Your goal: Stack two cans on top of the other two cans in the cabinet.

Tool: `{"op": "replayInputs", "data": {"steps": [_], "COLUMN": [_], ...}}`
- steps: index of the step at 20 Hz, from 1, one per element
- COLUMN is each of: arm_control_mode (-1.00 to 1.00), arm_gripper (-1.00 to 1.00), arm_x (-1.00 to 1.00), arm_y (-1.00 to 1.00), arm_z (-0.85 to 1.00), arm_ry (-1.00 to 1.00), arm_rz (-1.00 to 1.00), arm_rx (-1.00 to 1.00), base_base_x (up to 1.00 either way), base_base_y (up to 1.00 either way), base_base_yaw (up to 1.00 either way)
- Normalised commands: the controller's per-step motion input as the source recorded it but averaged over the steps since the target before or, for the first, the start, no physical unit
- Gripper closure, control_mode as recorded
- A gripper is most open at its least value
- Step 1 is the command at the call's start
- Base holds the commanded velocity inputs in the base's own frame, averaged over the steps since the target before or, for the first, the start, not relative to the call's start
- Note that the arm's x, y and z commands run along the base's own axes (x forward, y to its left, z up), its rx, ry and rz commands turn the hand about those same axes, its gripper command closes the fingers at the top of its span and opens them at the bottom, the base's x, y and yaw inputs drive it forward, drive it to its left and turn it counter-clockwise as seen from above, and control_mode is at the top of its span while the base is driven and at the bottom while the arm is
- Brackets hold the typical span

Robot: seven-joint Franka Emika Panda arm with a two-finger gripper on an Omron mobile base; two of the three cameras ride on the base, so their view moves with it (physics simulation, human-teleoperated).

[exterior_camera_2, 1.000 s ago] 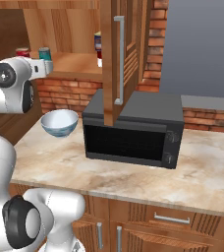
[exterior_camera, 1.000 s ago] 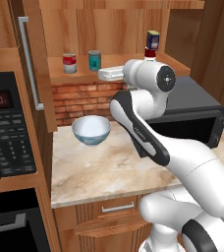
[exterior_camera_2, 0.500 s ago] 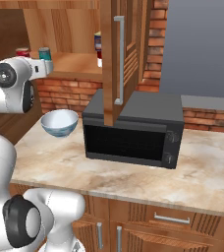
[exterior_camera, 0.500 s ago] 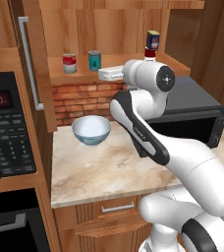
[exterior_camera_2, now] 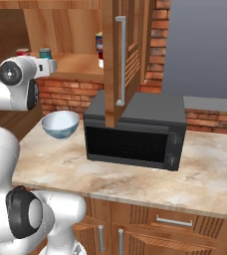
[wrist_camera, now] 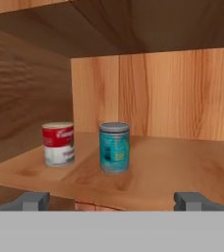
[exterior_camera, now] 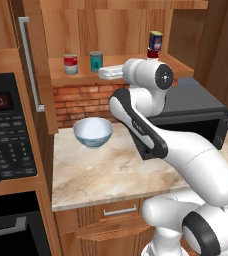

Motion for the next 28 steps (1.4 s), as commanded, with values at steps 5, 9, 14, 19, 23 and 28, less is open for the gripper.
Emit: {"op": "replayInputs", "data": {"steps": [5,9,14,19,23,28], "arm_control_mode": [-1.0,-1.0,-1.0,-1.0,-1.0,-1.0], "arm_gripper": [-1.0,-1.0,-1.0,-1.0,-1.0,-1.0], "arm_x": [0.12,0.07,0.07,0.08,0.16,0.16], "arm_y": [0.0,0.01,0.01,0.0,0.0,0.0], "arm_z": [0.0,0.0,-0.01,-0.01,-0.01,0.0], "arm_ry": [0.01,0.0,0.01,0.0,0.0,0.0], "arm_rz": [0.0,0.0,0.0,0.0,0.0,0.0], "arm_rx": [0.0,0.01,0.01,0.0,0.0,0.0], "base_base_x": [0.0,0.0,0.0,0.0,0.0,0.0], "base_base_y": [0.0,0.0,0.0,0.0,0.0,0.0], "base_base_yaw": [0.0,0.0,0.0,0.0,0.0,0.0]}}
